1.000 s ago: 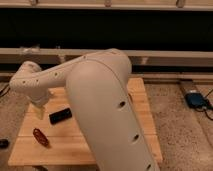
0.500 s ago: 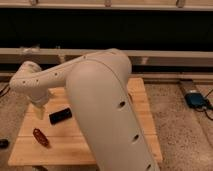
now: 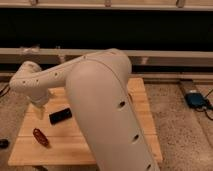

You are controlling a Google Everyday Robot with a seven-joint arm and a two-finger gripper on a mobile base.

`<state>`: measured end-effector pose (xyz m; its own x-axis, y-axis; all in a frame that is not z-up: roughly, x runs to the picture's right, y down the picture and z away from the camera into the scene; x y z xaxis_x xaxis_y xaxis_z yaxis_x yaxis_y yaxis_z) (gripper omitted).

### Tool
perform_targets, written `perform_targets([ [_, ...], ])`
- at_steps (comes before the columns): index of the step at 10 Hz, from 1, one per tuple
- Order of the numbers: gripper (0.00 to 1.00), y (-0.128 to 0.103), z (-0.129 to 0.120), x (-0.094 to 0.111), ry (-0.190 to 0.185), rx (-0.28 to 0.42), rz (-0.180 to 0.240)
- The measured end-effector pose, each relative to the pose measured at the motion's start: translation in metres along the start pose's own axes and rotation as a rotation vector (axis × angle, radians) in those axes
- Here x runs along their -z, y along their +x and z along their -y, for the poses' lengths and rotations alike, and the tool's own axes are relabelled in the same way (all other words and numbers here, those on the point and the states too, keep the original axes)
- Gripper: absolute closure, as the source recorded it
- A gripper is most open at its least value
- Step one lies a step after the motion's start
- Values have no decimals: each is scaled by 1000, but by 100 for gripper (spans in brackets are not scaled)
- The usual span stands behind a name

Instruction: Drag the pepper across the table

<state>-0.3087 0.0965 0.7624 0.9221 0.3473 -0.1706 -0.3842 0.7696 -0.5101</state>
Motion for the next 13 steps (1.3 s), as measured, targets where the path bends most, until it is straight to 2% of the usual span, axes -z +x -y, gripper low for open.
perform_targets([
  [11, 20, 3, -2, -2, 1, -2, -7],
  [13, 20, 17, -23, -9, 3, -26, -23],
])
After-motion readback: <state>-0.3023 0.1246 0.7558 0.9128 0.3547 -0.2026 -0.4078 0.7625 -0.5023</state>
